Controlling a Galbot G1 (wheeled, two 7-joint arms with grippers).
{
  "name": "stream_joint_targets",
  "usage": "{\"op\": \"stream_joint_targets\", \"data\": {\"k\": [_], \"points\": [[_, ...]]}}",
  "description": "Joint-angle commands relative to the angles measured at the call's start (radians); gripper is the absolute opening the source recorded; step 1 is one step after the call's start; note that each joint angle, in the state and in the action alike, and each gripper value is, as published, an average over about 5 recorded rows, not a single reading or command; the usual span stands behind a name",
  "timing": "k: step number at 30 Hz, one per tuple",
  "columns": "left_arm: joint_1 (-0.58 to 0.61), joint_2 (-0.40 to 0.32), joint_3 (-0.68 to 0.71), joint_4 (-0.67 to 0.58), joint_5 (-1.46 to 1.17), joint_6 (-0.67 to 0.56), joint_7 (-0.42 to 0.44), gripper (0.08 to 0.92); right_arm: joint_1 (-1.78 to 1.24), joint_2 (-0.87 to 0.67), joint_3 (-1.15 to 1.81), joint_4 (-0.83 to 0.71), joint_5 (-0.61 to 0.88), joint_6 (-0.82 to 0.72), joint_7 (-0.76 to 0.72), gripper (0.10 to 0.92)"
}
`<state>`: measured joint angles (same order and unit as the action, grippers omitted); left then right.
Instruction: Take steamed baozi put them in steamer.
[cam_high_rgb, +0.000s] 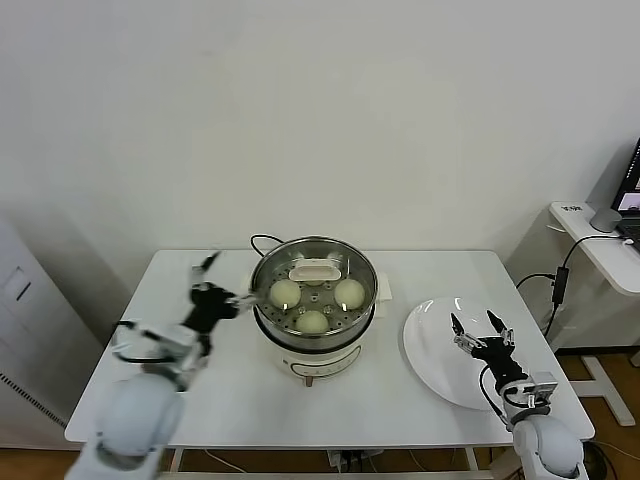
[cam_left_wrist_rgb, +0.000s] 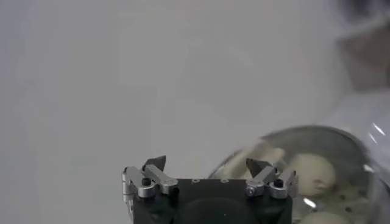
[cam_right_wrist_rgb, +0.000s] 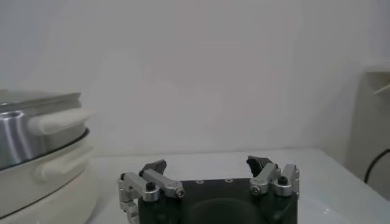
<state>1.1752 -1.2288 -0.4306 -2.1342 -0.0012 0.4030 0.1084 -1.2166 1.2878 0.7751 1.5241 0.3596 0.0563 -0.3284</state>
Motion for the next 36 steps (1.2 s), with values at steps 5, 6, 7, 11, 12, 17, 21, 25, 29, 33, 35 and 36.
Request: {"op": "stream_joint_targets", "data": {"k": [5,6,7,11,12,17,21,25,29,33,35,36], "points": [[0.184,0.025,-0.324,0.252,-0.38,-0.204,-0.074,0.823,-0.029,0.044,0.064,0.065,-0.099,-0.01,0.038,0.823],[0.183,0.024,-0.317,0.258,-0.368,-0.21,-0.073,0.823,-0.032,0.046,0.067,0.07,-0.106,-0.014,0.037,0.823],[0.182,0.024,-0.311,0.262,-0.362,-0.208,-0.071,0.823,-0.036,0.048,0.069,0.073,-0.108,-0.019,0.037,0.823],[0.17,0.025,-0.292,0.266,-0.384,-0.183,-0.072,0.823,-0.051,0.048,0.07,0.074,-0.092,-0.024,0.026,0.823],[0.167,0.025,-0.288,0.269,-0.388,-0.177,-0.072,0.823,-0.055,0.048,0.07,0.074,-0.091,-0.021,0.021,0.823],[0.158,0.025,-0.271,0.271,-0.394,-0.16,-0.069,0.823,-0.059,0.055,0.074,0.068,-0.08,-0.012,0.017,0.823],[0.159,0.017,-0.267,0.267,-0.413,-0.148,-0.071,0.823,-0.058,0.058,0.072,0.067,-0.074,-0.008,0.017,0.823],[0.16,0.003,-0.27,0.259,-0.417,-0.14,-0.071,0.823,-0.056,0.062,0.068,0.065,-0.075,-0.007,0.016,0.823],[0.16,-0.006,-0.269,0.245,-0.415,-0.134,-0.07,0.823,-0.053,0.063,0.067,0.061,-0.076,-0.008,0.018,0.823],[0.16,-0.013,-0.264,0.234,-0.412,-0.13,-0.069,0.823,-0.053,0.068,0.067,0.059,-0.078,-0.006,0.018,0.823],[0.16,-0.016,-0.261,0.229,-0.41,-0.129,-0.069,0.823,-0.054,0.07,0.067,0.059,-0.079,-0.006,0.017,0.823],[0.159,-0.018,-0.26,0.226,-0.409,-0.127,-0.069,0.823,-0.055,0.071,0.067,0.059,-0.079,-0.006,0.017,0.823]]}}
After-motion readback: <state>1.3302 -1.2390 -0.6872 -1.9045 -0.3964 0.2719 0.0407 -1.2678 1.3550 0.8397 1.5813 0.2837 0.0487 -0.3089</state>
